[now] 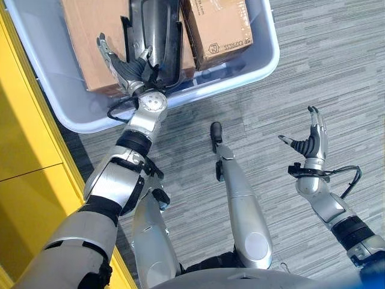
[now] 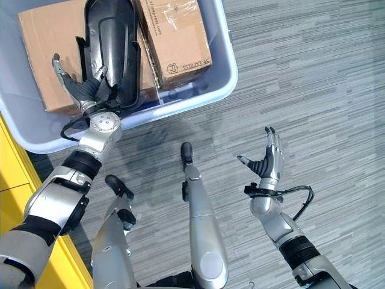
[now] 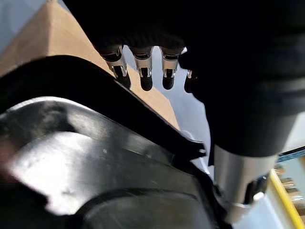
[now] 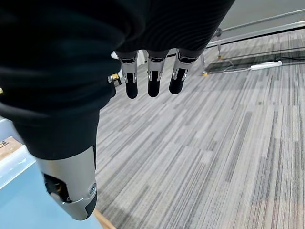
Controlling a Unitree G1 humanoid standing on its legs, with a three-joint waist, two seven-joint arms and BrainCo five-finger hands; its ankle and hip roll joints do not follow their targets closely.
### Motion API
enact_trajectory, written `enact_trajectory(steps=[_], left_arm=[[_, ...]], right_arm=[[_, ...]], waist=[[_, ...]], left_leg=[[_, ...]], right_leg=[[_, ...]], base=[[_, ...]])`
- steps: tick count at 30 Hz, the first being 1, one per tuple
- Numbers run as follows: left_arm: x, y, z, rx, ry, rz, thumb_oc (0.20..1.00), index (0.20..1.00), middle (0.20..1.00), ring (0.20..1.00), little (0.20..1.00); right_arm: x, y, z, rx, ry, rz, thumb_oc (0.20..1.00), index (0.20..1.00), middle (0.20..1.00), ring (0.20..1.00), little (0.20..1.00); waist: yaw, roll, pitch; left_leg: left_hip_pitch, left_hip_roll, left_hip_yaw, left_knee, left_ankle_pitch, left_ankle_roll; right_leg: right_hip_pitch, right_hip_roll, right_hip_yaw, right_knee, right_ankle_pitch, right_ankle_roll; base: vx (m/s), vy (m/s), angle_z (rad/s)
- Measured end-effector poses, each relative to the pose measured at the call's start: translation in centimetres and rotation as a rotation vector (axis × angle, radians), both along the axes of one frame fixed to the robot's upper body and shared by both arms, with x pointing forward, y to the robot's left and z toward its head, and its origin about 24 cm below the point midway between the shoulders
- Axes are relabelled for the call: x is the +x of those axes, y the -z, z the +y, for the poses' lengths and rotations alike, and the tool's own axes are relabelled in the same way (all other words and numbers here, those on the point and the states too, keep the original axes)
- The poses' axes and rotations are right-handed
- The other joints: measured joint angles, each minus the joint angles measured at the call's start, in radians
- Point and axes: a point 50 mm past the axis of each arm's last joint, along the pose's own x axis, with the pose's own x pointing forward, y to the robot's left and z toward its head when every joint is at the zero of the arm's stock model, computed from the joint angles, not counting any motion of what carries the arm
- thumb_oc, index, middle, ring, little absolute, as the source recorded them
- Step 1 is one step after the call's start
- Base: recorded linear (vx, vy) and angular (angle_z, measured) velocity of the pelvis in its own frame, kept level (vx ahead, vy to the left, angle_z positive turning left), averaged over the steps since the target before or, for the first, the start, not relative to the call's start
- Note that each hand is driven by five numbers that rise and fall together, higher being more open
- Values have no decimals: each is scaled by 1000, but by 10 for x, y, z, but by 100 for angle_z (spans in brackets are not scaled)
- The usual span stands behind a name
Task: Move parts from the plastic box to the shelf.
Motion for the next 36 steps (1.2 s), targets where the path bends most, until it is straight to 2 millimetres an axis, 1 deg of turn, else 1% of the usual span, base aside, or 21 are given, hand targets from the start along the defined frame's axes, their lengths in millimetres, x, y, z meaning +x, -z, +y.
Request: enact_trajectory(steps=[3, 6, 11, 19, 26, 32, 36], left_arm=[[3, -5, 6, 12, -13, 30, 1000, 1000, 1000, 1000, 1000], [5, -10, 15, 37, -55, 61, 1000, 1000, 1000, 1000, 1000], [7, -13, 18, 45, -71, 95, 1000, 1000, 1000, 1000, 1000], [8, -29, 26, 107, -88, 113, 1000, 1000, 1000, 1000, 1000], [10, -29, 30, 133, -95, 153, 1000, 1000, 1000, 1000, 1000], [13, -29, 31, 181, -79, 223, 1000, 1000, 1000, 1000, 1000], [13, -29, 34, 187, -66, 233, 1000, 1000, 1000, 1000, 1000]], right_arm=[[2, 0, 0, 7, 3, 2, 1000, 1000, 1000, 1000, 1000], [7, -6, 1, 13, 0, -15, 1000, 1000, 1000, 1000, 1000], [7, -4, 4, 23, -11, -2, 1000, 1000, 1000, 1000, 1000], [8, -3, 5, 30, -20, 8, 1000, 1000, 1000, 1000, 1000], [15, -13, 7, 33, -37, -8, 1000, 1000, 1000, 1000, 1000], [16, -17, -4, 13, -19, 10, 1000, 1000, 1000, 1000, 1000], [16, -19, -2, 16, -28, 12, 1000, 1000, 1000, 1000, 1000]], waist=[[-5, -4, 0], [-19, -6, -1], [-20, -7, -2], [-21, -9, -3], [-22, -9, -4], [-20, -10, -9], [-19, -10, -10]], left_leg=[[-14, 1, 0, 3, 0, 0], [-27, 4, -1, 12, -3, -1], [-29, 7, 0, 16, -6, -3], [-58, 14, 1, 28, -7, -4], [-59, 15, 2, 36, -11, -6], [-62, 16, 6, 39, -12, -7], [-64, 17, 14, 46, -22, -7]], right_leg=[[-12, 0, -1, 0, 0, 0], [-21, 2, -2, 0, 3, -4], [-25, 5, 2, 0, 0, -1], [-53, 11, 4, 1, 4, -4], [-53, 12, 8, 1, 5, -3], [-61, 13, 14, 6, 6, -3], [-67, 13, 23, 7, 7, 0]], base=[[0, 0, 0], [0, 0, 0], [3, 2, -2], [0, 0, 0], [0, 0, 0], [0, 0, 0], [10, 11, -3]])
